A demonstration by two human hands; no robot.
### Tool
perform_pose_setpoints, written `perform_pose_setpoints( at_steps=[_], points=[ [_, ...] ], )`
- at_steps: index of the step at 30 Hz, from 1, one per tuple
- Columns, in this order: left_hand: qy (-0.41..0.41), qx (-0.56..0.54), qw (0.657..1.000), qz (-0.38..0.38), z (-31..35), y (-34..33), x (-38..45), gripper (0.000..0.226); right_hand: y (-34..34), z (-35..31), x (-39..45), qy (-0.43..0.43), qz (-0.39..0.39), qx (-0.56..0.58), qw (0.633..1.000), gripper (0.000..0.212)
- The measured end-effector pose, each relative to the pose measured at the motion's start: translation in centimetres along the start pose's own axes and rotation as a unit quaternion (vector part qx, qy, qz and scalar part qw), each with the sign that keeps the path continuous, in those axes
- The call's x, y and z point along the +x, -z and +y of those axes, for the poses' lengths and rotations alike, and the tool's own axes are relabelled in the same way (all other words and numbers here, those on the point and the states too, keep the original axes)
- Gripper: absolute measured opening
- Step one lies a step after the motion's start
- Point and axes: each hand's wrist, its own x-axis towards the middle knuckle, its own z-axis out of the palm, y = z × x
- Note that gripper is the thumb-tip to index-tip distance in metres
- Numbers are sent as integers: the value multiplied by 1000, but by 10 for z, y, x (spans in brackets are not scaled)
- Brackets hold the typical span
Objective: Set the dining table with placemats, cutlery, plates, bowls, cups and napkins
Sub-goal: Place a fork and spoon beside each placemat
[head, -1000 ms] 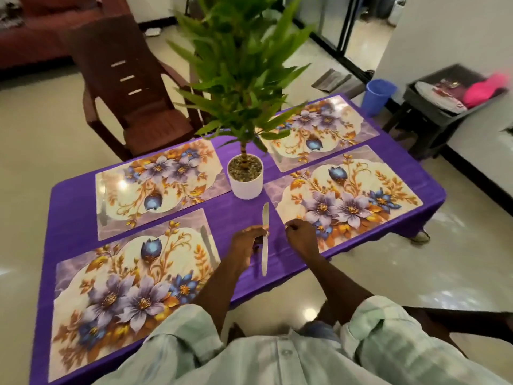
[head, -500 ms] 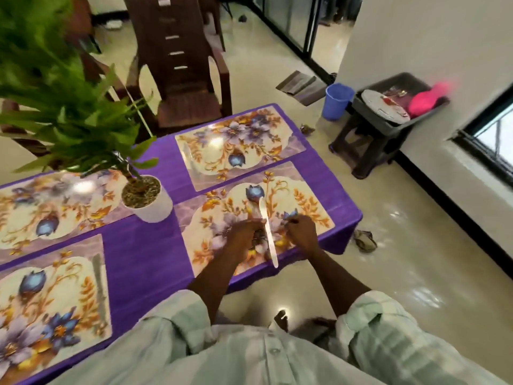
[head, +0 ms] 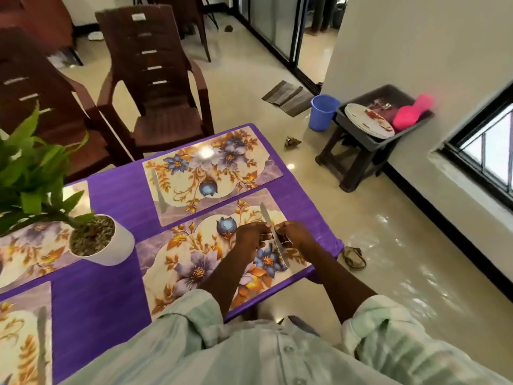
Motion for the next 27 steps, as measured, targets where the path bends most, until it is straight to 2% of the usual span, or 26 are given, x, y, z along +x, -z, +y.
perform_pose_setpoints(
  at_steps=[6,10,13,14,15,17,18,20,22,25,27],
  points=[
    [19,-8,999,37,1,-8,13,20,9,-6,26,-5,-46,-56,997,6],
    [0,-9,997,82,-2,-17,19,23,16,-10,47,6,-82,-116,990,15],
    [-51,93,988,115,-2,-26,17,16,29,-9,60,26,-82,-115,990,25],
    [-77,166,970,157,-4,-32,14,18,36,-8,65,26,-81,-111,990,26],
    [-116,237,938,224,-8,-37,16,24,44,-8,70,27,-76,-110,991,26],
    [-210,324,849,362,-27,-44,17,35,59,-7,78,28,-58,-114,991,22],
    [-208,361,828,375,-38,-49,16,42,66,-8,79,29,-56,-109,992,16],
    [-167,403,821,369,-51,-55,12,56,75,-12,76,34,-67,-118,990,11],
    [-109,435,829,334,-49,-58,0,63,76,-9,75,33,-87,-142,985,18],
    [-54,481,821,303,-48,-58,-8,61,71,-6,73,42,-104,-156,981,21],
    [-48,477,824,302,-51,-56,-5,55,65,-7,72,45,-102,-155,982,13]
  ],
)
